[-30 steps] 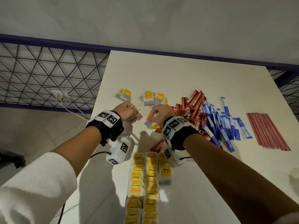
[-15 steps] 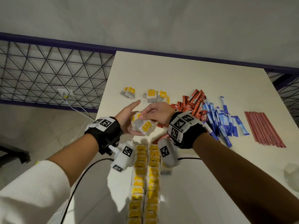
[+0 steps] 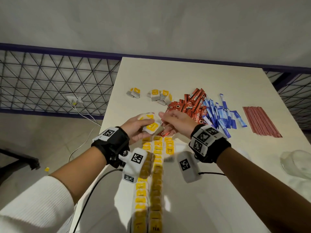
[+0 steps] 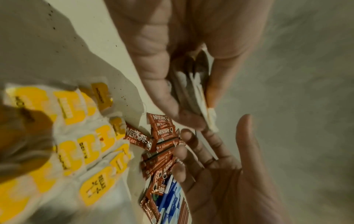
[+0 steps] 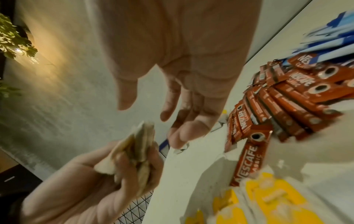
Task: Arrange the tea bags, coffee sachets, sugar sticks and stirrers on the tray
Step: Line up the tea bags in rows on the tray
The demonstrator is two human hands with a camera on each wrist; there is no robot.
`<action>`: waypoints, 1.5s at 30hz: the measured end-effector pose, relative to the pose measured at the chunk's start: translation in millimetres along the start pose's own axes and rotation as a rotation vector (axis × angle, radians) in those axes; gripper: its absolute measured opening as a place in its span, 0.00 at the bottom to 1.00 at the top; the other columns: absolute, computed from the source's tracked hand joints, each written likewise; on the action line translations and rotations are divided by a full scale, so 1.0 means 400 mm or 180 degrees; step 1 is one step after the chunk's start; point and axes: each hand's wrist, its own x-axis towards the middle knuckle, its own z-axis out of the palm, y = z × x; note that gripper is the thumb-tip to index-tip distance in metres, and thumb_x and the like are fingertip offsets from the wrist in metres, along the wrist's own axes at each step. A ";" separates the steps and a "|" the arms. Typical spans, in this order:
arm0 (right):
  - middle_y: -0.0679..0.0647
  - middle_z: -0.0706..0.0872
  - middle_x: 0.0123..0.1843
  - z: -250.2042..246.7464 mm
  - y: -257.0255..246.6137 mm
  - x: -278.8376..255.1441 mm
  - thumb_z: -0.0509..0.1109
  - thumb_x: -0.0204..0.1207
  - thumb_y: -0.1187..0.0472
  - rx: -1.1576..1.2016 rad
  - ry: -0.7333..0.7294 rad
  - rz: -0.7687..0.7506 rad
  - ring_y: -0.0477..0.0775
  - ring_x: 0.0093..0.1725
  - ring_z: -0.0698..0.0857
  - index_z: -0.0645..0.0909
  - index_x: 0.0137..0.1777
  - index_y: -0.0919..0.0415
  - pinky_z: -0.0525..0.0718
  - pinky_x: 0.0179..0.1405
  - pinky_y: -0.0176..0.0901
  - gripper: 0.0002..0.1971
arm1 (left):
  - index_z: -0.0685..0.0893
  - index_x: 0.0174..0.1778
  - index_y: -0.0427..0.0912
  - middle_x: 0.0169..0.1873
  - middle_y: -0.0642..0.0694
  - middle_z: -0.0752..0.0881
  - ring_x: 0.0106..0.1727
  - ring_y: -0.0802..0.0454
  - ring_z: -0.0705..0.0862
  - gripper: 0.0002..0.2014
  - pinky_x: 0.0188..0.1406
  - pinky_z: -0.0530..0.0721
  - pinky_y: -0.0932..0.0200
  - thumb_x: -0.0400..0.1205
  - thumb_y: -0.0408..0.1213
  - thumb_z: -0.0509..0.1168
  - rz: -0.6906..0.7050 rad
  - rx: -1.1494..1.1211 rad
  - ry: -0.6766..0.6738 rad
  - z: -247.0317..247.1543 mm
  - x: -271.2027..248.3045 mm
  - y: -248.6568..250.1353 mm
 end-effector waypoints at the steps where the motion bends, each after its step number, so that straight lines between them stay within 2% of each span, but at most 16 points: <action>1: 0.53 0.84 0.40 -0.001 0.007 -0.016 0.68 0.76 0.48 0.0000 -0.0072 0.0019 0.50 0.34 0.82 0.76 0.56 0.63 0.81 0.34 0.40 0.18 | 0.75 0.66 0.35 0.29 0.44 0.85 0.18 0.60 0.83 0.15 0.15 0.78 0.70 0.83 0.27 0.60 0.0115 0.0018 0.0030 0.007 -0.004 -0.004; 3: 0.54 0.85 0.38 0.000 0.020 -0.037 0.71 0.74 0.50 0.0048 -0.0168 0.0039 0.48 0.33 0.82 0.77 0.55 0.65 0.82 0.34 0.38 0.18 | 0.75 0.64 0.34 0.22 0.48 0.83 0.15 0.62 0.80 0.15 0.14 0.76 0.72 0.81 0.26 0.62 0.0274 0.0079 0.0025 0.024 -0.013 -0.010; 6: 0.54 0.84 0.36 0.003 0.035 -0.052 0.72 0.74 0.55 0.0157 -0.0090 -0.0006 0.47 0.32 0.82 0.80 0.56 0.69 0.82 0.29 0.34 0.18 | 0.78 0.52 0.37 0.34 0.43 0.83 0.23 0.60 0.83 0.10 0.19 0.79 0.69 0.77 0.23 0.66 0.0288 0.0187 0.0117 0.056 -0.021 -0.022; 9: 0.54 0.82 0.36 0.002 0.044 -0.060 0.72 0.74 0.60 0.0361 -0.0045 -0.0038 0.46 0.30 0.81 0.81 0.48 0.66 0.81 0.23 0.30 0.09 | 0.78 0.49 0.37 0.30 0.44 0.79 0.18 0.60 0.81 0.06 0.15 0.75 0.71 0.78 0.26 0.65 0.0177 0.0188 0.0270 0.075 -0.022 -0.030; 11: 0.53 0.82 0.37 -0.012 0.047 -0.067 0.72 0.74 0.62 0.0444 -0.0022 -0.0077 0.46 0.29 0.81 0.79 0.41 0.62 0.82 0.25 0.31 0.05 | 0.79 0.50 0.39 0.32 0.45 0.83 0.23 0.59 0.84 0.06 0.19 0.80 0.68 0.79 0.34 0.66 0.0094 0.0104 0.0246 0.081 -0.022 -0.033; 14: 0.54 0.82 0.40 -0.042 0.047 -0.068 0.71 0.75 0.63 0.0595 0.0038 -0.0164 0.49 0.33 0.82 0.79 0.41 0.61 0.85 0.33 0.36 0.04 | 0.79 0.45 0.44 0.31 0.48 0.85 0.26 0.55 0.84 0.06 0.27 0.84 0.64 0.78 0.39 0.69 0.0055 -0.0014 0.0321 0.078 -0.019 -0.040; 20: 0.52 0.81 0.42 -0.094 0.049 -0.055 0.69 0.76 0.63 0.0859 0.0224 -0.0304 0.41 0.30 0.83 0.78 0.41 0.61 0.87 0.31 0.36 0.04 | 0.79 0.48 0.47 0.33 0.47 0.81 0.16 0.54 0.72 0.07 0.16 0.76 0.68 0.77 0.35 0.69 0.0075 -0.0063 0.0579 0.076 -0.024 -0.062; 22: 0.52 0.82 0.45 -0.105 0.046 -0.056 0.70 0.76 0.63 0.0726 0.0206 -0.0335 0.45 0.35 0.83 0.79 0.45 0.63 0.87 0.28 0.35 0.04 | 0.81 0.47 0.47 0.36 0.45 0.79 0.16 0.54 0.71 0.06 0.13 0.72 0.70 0.79 0.32 0.67 0.0076 -0.0068 0.0605 0.079 -0.032 -0.066; 25: 0.54 0.83 0.44 -0.117 0.037 -0.066 0.70 0.76 0.63 0.0445 0.0046 -0.0346 0.49 0.26 0.84 0.78 0.43 0.61 0.80 0.18 0.33 0.04 | 0.82 0.50 0.45 0.40 0.44 0.80 0.16 0.54 0.70 0.07 0.12 0.69 0.70 0.80 0.30 0.64 0.0078 -0.0123 0.0543 0.079 -0.041 -0.073; 29: 0.48 0.82 0.28 -0.117 0.035 -0.084 0.69 0.77 0.64 -0.0389 -0.0205 -0.0522 0.45 0.12 0.77 0.77 0.38 0.59 0.64 0.07 0.30 0.07 | 0.85 0.49 0.44 0.40 0.44 0.82 0.25 0.54 0.74 0.06 0.14 0.69 0.69 0.78 0.31 0.67 0.0124 0.0331 0.0392 0.087 -0.053 -0.082; 31: 0.48 0.80 0.30 -0.111 0.035 -0.091 0.69 0.77 0.63 -0.0809 -0.0283 -0.0613 0.43 0.12 0.76 0.80 0.44 0.62 0.62 0.08 0.30 0.03 | 0.86 0.46 0.47 0.35 0.47 0.83 0.21 0.57 0.74 0.05 0.13 0.68 0.69 0.77 0.34 0.70 0.0210 0.0937 0.0403 0.098 -0.060 -0.086; 34: 0.54 0.80 0.31 -0.102 0.031 -0.096 0.70 0.76 0.63 -0.1149 -0.0417 -0.0734 0.42 0.12 0.75 0.82 0.51 0.66 0.64 0.09 0.31 0.07 | 0.88 0.39 0.53 0.27 0.45 0.75 0.19 0.54 0.68 0.02 0.14 0.69 0.68 0.73 0.41 0.74 0.0312 0.1792 0.0453 0.116 -0.065 -0.089; 36: 0.55 0.80 0.29 -0.096 0.028 -0.099 0.72 0.75 0.63 -0.1029 -0.0466 -0.0781 0.42 0.13 0.75 0.81 0.53 0.67 0.69 0.11 0.32 0.10 | 0.85 0.35 0.51 0.24 0.45 0.71 0.17 0.54 0.66 0.04 0.14 0.69 0.67 0.74 0.42 0.74 0.0390 0.1994 0.0540 0.118 -0.064 -0.092; 41: 0.49 0.79 0.36 -0.083 0.037 -0.104 0.72 0.74 0.65 -0.0696 -0.0275 -0.0774 0.40 0.24 0.80 0.76 0.50 0.60 0.77 0.19 0.29 0.08 | 0.83 0.31 0.51 0.30 0.44 0.74 0.23 0.52 0.70 0.08 0.14 0.67 0.69 0.73 0.43 0.74 0.0442 0.1251 0.0643 0.096 -0.064 -0.096; 43: 0.46 0.77 0.35 -0.081 0.046 -0.108 0.70 0.76 0.66 -0.0817 -0.0044 -0.0888 0.39 0.30 0.77 0.79 0.48 0.63 0.74 0.26 0.25 0.04 | 0.84 0.35 0.49 0.30 0.47 0.77 0.21 0.56 0.70 0.04 0.13 0.66 0.70 0.74 0.41 0.73 0.0375 0.1199 0.0562 0.087 -0.070 -0.097; 45: 0.42 0.76 0.35 -0.077 0.057 -0.115 0.71 0.75 0.65 -0.0999 0.0233 -0.0950 0.38 0.34 0.74 0.82 0.51 0.67 0.71 0.32 0.23 0.08 | 0.86 0.44 0.49 0.34 0.49 0.83 0.19 0.57 0.71 0.03 0.12 0.66 0.71 0.76 0.40 0.72 0.0361 0.1278 0.0421 0.081 -0.081 -0.093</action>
